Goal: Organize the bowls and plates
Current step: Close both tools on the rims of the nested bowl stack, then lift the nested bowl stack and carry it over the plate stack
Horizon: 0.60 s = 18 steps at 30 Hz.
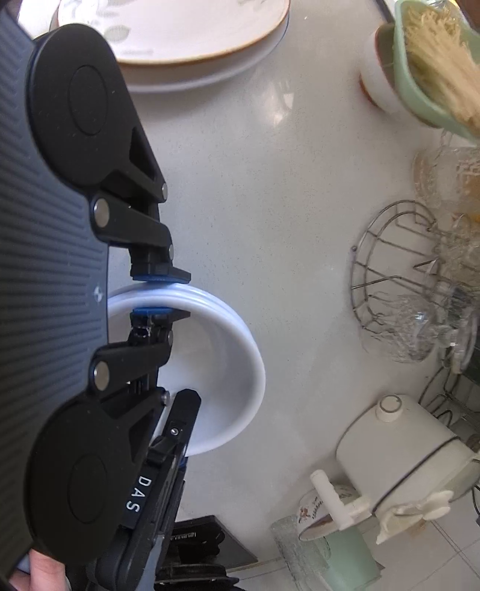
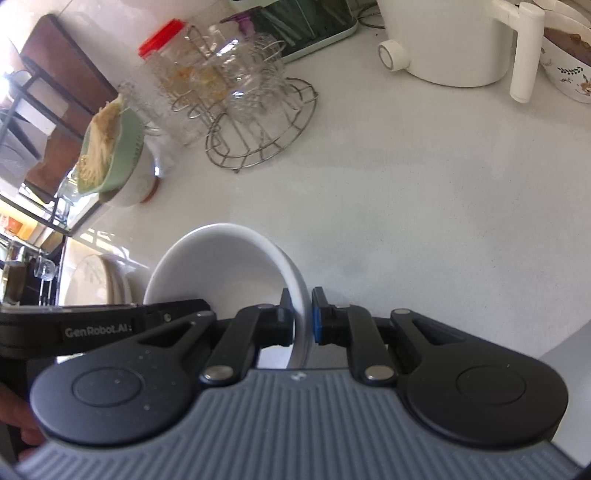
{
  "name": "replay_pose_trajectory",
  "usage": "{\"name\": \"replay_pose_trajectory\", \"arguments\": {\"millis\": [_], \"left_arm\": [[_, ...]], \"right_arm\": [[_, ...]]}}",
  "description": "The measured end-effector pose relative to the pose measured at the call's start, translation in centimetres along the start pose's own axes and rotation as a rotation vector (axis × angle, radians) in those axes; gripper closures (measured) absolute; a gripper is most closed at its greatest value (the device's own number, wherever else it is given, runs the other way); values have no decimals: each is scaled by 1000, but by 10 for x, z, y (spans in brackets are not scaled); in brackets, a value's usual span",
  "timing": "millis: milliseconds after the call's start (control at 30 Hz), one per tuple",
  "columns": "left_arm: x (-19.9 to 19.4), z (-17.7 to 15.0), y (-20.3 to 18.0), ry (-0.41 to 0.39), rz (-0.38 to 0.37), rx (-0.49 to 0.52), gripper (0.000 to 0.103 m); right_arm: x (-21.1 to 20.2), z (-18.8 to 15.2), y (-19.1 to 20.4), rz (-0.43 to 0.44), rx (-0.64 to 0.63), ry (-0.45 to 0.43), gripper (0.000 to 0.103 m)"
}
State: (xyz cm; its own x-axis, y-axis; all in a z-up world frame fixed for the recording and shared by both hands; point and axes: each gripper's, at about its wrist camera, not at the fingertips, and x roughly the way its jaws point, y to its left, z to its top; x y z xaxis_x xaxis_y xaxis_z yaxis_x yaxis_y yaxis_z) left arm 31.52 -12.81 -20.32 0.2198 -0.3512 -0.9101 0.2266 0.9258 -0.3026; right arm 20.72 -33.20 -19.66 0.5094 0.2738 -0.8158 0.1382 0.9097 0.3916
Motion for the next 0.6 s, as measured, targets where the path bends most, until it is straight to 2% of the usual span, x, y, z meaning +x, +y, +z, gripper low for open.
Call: {"name": "replay_pose_trajectory", "arguments": {"millis": [367, 600], "left_arm": [[-37, 9, 16, -21, -11, 63, 89], [-59, 7, 38, -57, -28, 46, 89]], "right_arm": [[-19, -6, 33, -9, 28, -63, 90], [-22, -7, 56, -8, 23, -88, 90]]}}
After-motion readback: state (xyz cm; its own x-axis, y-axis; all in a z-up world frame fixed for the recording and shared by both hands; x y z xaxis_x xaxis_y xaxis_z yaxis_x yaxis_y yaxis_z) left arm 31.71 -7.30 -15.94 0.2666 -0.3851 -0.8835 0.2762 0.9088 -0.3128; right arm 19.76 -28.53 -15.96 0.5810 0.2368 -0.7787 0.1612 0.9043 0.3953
